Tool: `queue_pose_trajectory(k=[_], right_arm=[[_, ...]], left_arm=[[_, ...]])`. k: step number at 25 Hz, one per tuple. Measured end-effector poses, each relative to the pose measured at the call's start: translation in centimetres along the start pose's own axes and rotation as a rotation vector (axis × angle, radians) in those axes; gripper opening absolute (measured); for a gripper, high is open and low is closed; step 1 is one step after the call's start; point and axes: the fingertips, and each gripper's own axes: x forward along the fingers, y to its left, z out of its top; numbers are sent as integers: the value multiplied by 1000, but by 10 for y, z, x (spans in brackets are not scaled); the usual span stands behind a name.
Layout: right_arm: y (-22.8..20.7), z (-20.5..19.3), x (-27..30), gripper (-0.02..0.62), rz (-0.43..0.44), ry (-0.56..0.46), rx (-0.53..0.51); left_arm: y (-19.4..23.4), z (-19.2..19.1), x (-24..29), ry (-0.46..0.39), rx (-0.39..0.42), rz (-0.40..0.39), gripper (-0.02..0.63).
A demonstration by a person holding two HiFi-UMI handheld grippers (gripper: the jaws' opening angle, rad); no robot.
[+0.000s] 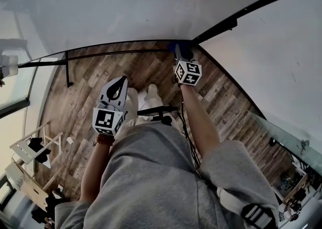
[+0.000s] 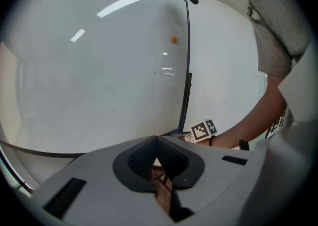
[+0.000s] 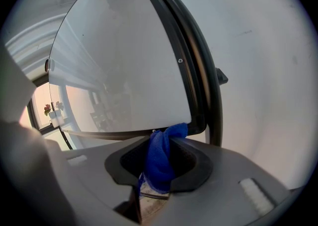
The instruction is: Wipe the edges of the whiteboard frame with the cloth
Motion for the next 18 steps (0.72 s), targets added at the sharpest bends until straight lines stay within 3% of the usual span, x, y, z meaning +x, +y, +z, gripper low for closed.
queue_pose_trajectory(k=[18], right_arm=[[9, -1, 4, 118, -5, 8, 7]], left_arm=[[5, 13, 13, -14, 40, -1, 9]])
